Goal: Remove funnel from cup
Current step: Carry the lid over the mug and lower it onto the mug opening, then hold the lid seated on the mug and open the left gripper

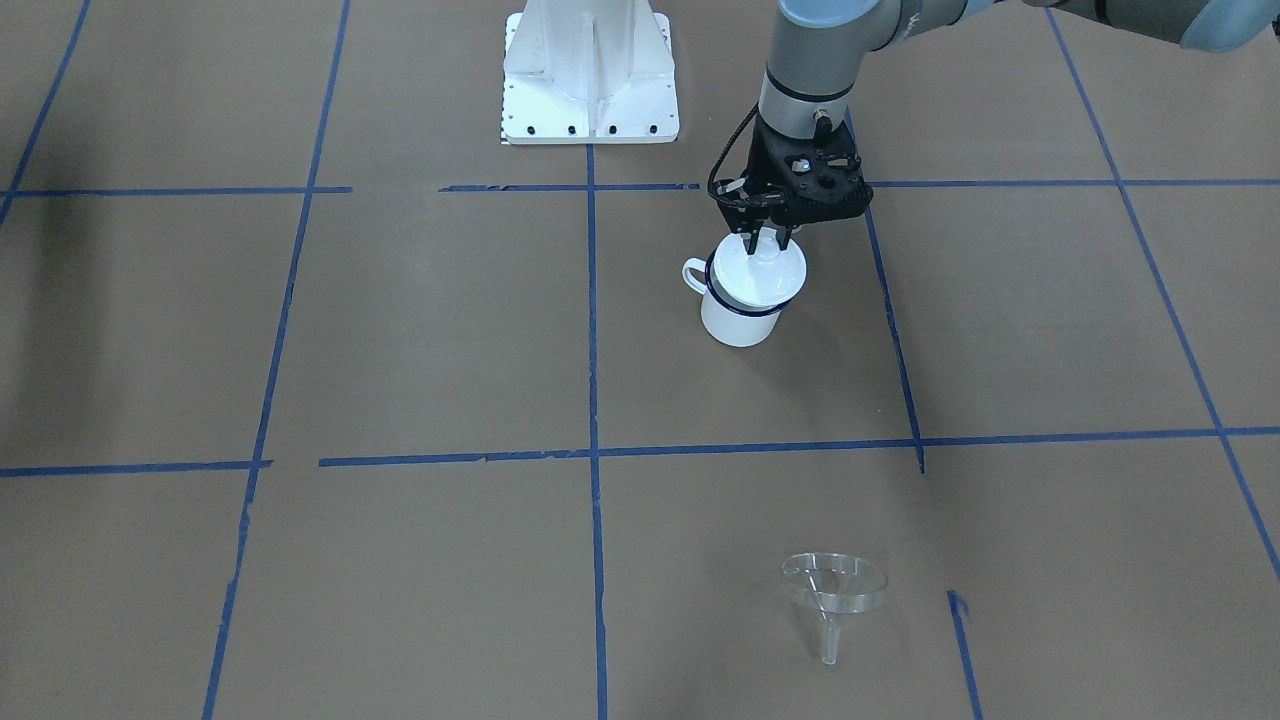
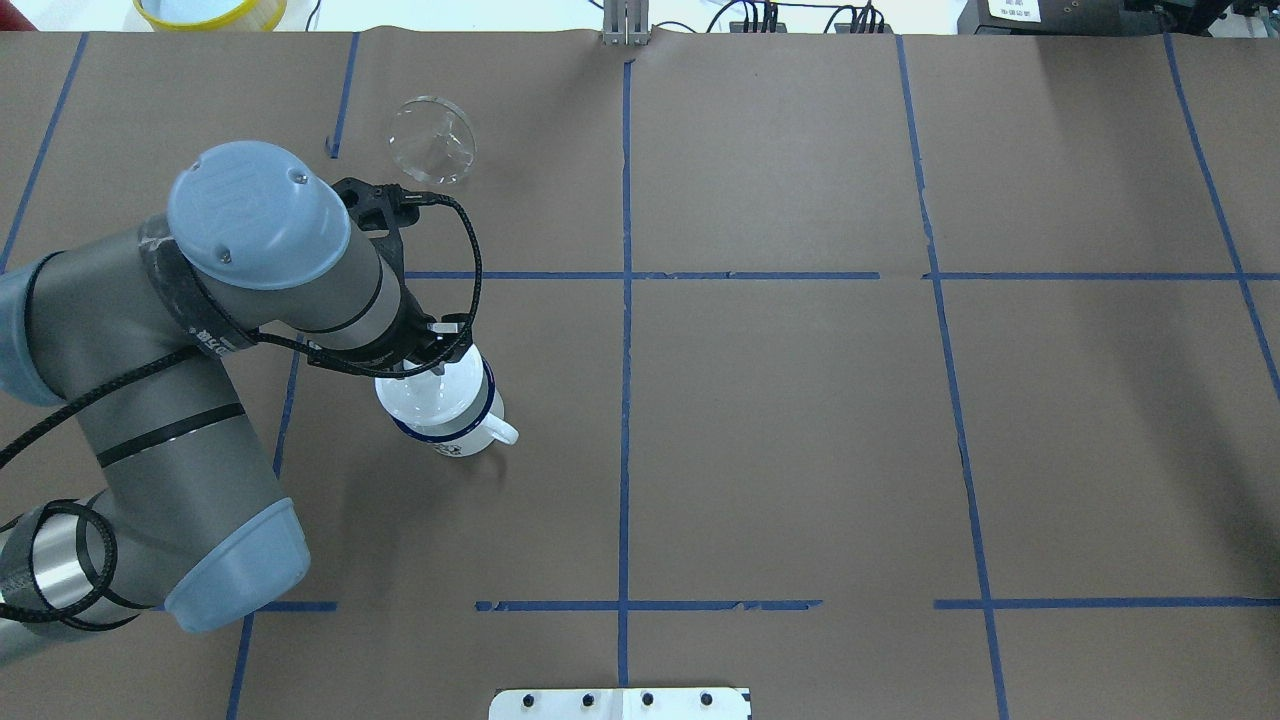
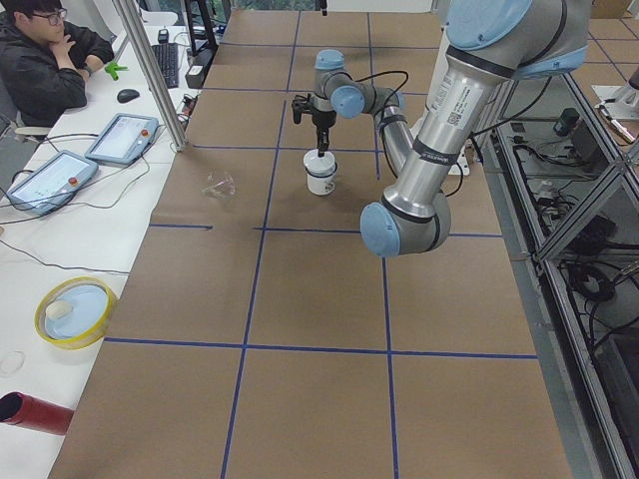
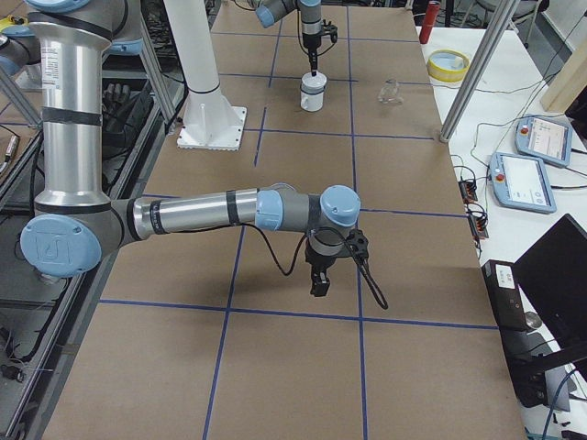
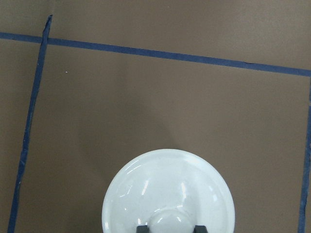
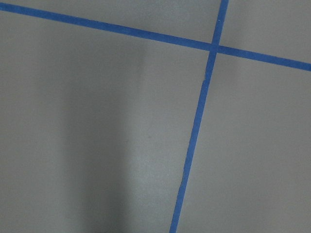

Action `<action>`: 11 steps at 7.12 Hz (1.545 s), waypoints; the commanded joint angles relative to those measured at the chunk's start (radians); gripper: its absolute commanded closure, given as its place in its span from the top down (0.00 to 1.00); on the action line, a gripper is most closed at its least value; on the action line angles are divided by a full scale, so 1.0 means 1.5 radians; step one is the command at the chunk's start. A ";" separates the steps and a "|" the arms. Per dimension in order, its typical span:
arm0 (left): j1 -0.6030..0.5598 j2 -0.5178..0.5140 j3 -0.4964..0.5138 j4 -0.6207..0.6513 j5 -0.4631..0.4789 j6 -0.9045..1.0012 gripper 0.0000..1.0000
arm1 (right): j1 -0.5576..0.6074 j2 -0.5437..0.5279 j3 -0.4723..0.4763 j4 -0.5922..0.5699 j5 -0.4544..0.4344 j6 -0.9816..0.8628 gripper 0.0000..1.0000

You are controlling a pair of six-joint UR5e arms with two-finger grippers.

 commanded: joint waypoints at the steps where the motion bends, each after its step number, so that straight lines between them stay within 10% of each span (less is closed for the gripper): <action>1: 0.002 0.000 0.009 -0.004 -0.001 0.000 0.00 | 0.000 0.000 0.000 0.000 0.000 0.000 1.00; 11: 0.009 0.009 0.014 -0.024 -0.001 -0.003 0.00 | 0.000 0.000 0.000 0.000 0.000 0.000 1.00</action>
